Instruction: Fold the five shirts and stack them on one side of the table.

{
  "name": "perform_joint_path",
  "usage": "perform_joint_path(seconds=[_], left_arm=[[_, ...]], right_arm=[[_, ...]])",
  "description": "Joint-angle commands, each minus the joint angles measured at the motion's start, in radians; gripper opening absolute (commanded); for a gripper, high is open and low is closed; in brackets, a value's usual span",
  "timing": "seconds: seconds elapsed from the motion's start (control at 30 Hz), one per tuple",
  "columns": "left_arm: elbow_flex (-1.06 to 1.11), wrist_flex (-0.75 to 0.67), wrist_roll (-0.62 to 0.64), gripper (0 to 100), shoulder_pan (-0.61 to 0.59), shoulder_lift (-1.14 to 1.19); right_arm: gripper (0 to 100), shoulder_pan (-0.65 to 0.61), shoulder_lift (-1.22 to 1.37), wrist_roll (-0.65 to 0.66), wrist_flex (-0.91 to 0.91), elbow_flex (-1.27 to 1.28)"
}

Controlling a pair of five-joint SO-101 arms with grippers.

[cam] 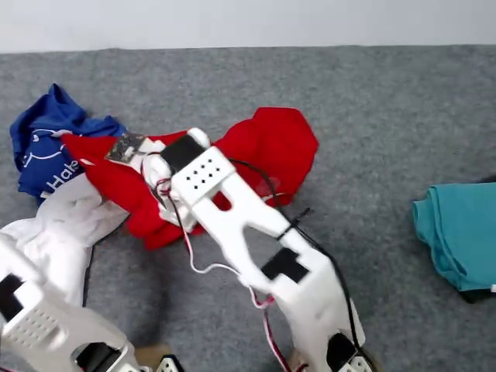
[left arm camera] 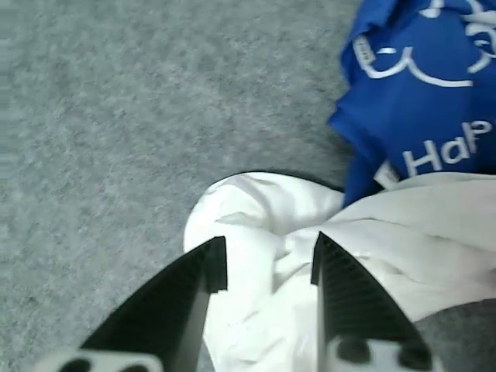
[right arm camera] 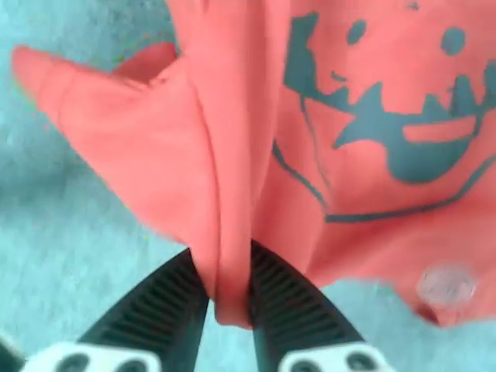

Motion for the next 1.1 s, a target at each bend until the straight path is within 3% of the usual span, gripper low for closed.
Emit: perform_joint_path(seconds=[0.0, 0.13, 0.33, 0.63, 0.73, 0.97, 1.07], left_arm=[[-0.004, 0.021, -0.003, 18, 0.041, -0.014], [-0.001, 0.023, -0.014, 18, 0.092, -0.014], [0.136, 0.023, -0.094, 18, 0.226, -0.014], [0.344, 0.023, -0.184, 13, 0.427, -0.014], [0.363, 0.023, -0.325, 13, 0.431, -0.014], [0.381, 0.023, -0.853, 13, 0.405, -0.014], [0.38, 0.023, -0.996, 14, 0.413, -0.014]], right_arm=[[1.0, 0.012, -0.236, 0.037, 0.039, 0.229], [1.0, 0.016, -0.417, 0.124, 0.039, 0.497], [1.0, 0.018, -0.587, 0.14, 0.033, 0.789], [1.0, 0.019, -0.598, 0.132, -0.004, 0.845], [1.0, 0.048, -0.598, 0.13, -0.004, 0.845], [1.0, 0.143, -0.605, 0.13, -0.001, 0.842], [1.0, 0.142, -0.601, 0.129, -0.002, 0.844]])
